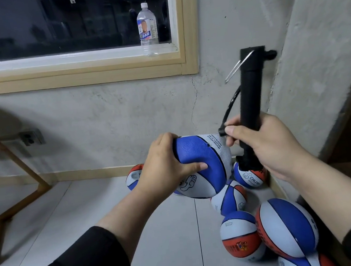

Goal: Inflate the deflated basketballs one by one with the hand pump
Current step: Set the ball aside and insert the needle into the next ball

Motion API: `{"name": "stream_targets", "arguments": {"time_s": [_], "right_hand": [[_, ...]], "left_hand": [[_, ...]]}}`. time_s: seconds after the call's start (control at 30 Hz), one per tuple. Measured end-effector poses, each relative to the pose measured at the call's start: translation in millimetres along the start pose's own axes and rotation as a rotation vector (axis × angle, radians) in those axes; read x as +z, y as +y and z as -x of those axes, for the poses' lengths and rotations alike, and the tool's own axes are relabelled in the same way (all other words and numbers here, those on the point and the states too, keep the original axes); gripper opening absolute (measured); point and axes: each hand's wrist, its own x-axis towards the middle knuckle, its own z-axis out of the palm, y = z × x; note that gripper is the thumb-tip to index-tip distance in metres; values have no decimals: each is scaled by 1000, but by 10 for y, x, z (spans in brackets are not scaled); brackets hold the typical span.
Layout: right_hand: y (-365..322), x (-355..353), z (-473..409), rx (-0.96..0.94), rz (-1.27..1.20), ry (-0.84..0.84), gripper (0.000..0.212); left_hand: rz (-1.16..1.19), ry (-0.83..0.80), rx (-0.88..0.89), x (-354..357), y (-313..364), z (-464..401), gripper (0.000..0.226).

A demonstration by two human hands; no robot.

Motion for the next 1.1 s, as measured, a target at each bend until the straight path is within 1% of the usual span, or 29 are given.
{"name": "stream_targets", "arguments": {"time_s": [0.1,0.3,0.5,0.83,0.93,1.1], "right_hand": [[16,60,38,11,74,-43,1],[75,74,3,35,15,14,4],[80,107,8,34,2,34,3],[69,109,24,51,33,4,3],[58,99,19,44,105,24,4],[28,121,34,-21,382,29,12]], "left_hand": [[22,22,1,11,-31,-5,65],[50,50,26,12,-75,-26,64],[31,76,47,-8,-99,-33,64],[-7,80,58,-13,-77,-9,71],[-24,83,72,-3,-70,-3,71],[-134,86,121,29,-64,15,68]]}}
